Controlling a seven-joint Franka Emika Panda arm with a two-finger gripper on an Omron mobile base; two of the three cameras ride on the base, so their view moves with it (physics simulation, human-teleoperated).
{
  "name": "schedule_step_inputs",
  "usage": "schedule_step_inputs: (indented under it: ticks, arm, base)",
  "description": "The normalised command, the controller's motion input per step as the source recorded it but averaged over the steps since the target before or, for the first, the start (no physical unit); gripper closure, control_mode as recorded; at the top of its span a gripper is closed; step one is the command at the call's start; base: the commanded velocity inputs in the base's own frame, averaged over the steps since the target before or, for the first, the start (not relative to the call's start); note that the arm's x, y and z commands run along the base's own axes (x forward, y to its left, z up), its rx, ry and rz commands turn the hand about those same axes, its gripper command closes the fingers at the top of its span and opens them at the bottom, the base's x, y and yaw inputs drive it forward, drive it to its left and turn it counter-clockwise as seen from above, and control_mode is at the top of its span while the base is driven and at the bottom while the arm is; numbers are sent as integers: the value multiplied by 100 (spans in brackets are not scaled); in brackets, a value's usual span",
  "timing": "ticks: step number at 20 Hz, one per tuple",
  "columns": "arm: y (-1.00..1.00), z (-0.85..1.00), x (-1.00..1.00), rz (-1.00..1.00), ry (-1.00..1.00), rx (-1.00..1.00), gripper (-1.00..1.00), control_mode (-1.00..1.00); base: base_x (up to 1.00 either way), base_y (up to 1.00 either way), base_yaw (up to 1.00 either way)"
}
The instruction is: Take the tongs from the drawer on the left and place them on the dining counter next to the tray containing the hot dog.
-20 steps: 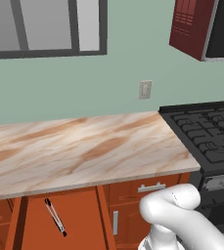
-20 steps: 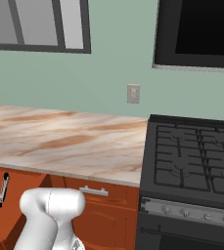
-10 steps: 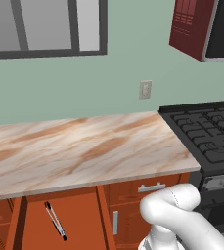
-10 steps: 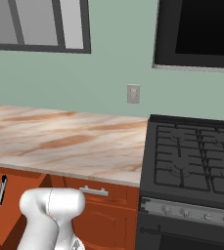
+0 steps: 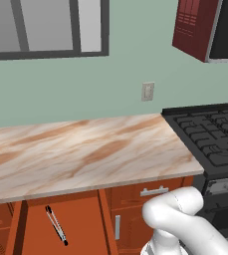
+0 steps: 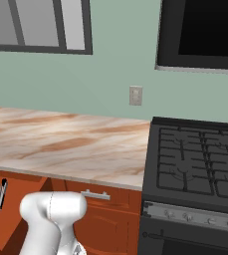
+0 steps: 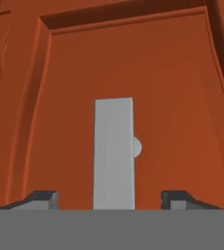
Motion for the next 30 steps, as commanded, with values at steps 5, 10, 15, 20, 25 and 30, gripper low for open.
schedule_step_inputs:
  ticks: [5, 10, 15, 20, 25, 30]
  arm:
    - [0, 0, -71, 0, -2, 0, -100, -100]
    - [0, 16, -53, -1, -2, 0, -100, -100]
    - [-1, 29, -47, -5, -5, 1, -100, -100]
    - [-13, 28, -45, -5, -1, 3, -100, -100]
    - [-19, 39, -50, -3, 0, 6, -100, -100]
    - [-14, 47, -52, -1, -2, 7, -100, -100]
  base:
    - [0, 0, 0]
    - [0, 0, 0]
    - [0, 0, 0]
    - [0, 0, 0]
    - [0, 0, 0]
    - [0, 0, 0]
